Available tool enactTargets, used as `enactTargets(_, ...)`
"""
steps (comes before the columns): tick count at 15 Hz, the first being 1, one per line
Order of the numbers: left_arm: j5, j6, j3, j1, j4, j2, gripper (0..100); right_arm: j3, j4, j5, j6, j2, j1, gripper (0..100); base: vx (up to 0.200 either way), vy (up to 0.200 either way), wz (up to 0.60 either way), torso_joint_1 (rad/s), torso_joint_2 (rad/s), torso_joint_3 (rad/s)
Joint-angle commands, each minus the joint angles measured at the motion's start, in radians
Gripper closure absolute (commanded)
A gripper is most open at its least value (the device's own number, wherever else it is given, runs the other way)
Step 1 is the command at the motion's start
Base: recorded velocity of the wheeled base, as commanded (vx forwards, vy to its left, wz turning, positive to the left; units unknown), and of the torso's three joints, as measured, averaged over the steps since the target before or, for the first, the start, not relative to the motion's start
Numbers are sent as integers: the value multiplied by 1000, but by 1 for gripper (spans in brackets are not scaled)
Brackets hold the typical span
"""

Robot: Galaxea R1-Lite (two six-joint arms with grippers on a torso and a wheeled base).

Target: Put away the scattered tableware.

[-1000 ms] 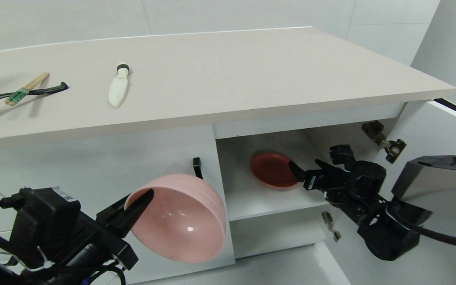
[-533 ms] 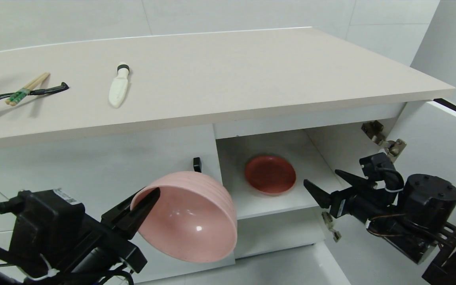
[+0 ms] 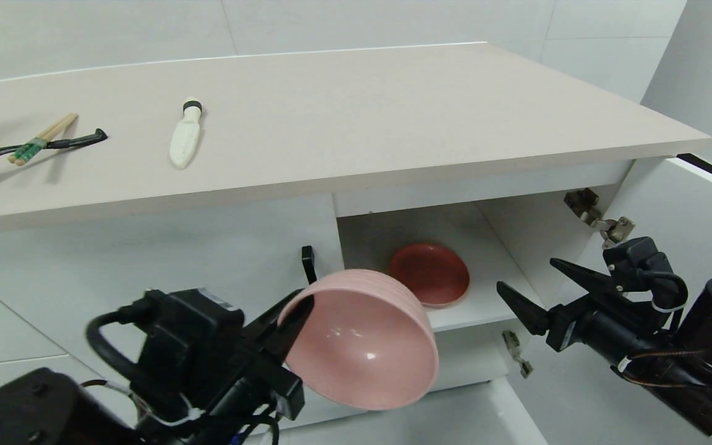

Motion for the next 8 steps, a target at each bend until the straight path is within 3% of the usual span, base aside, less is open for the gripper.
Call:
enactTargets(1,68,-1,-76,-62,-1,148,100,1,-2,1,-1,-27,0,0,0,0,0,0,0,0)
enactTargets(4,201,2,-173,-63,-1,235,100,-5,-2,1,-1,-47,0,0,0,0,0,0,0,0)
enactTargets(8,269,-1,-262,-63,-1,330,100,-5,-2,1,-1,-73,6,0,0,0,0,0,0,0)
